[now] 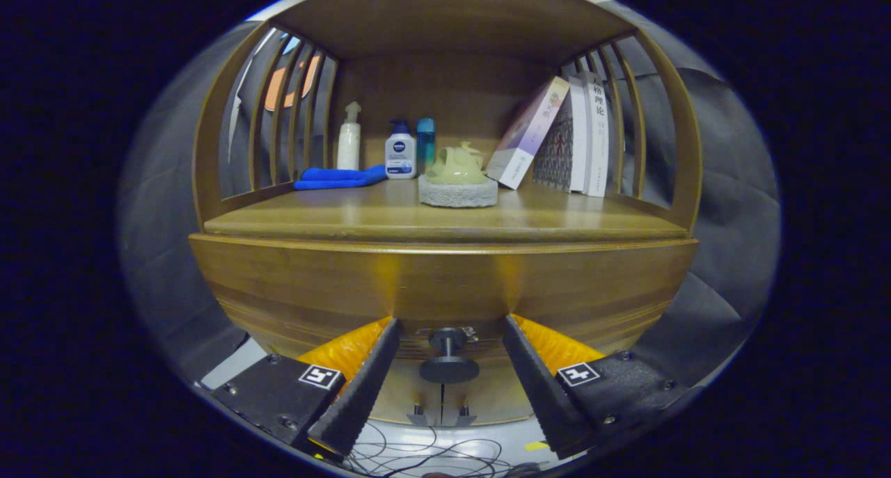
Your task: Pull open the drawer, take out the items inside it, and place them on the countertop above the cabinet.
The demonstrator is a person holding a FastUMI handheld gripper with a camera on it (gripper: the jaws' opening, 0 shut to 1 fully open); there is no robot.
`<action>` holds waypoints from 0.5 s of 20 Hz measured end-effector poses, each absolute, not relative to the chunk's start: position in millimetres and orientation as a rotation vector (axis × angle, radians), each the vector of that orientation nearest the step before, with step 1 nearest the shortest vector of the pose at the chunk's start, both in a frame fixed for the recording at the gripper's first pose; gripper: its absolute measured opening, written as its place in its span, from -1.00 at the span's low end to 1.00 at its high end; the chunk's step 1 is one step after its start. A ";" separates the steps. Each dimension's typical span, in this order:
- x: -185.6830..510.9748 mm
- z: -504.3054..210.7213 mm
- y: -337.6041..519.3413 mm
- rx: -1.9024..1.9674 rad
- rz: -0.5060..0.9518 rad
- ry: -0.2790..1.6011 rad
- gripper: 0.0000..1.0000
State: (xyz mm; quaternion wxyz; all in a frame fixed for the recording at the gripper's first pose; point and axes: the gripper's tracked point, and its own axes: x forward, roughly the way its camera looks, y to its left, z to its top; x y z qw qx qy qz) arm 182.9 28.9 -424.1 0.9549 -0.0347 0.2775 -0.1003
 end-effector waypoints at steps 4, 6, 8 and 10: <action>174.7 -421.9 29.7 -0.101 -0.181 0.573 0.98; 161.0 -405.3 25.8 -0.091 -0.163 0.545 1.00; 145.8 -377.0 25.8 -0.092 -0.132 0.496 1.00; 123.6 -345.2 26.2 -0.086 -0.102 0.445 1.00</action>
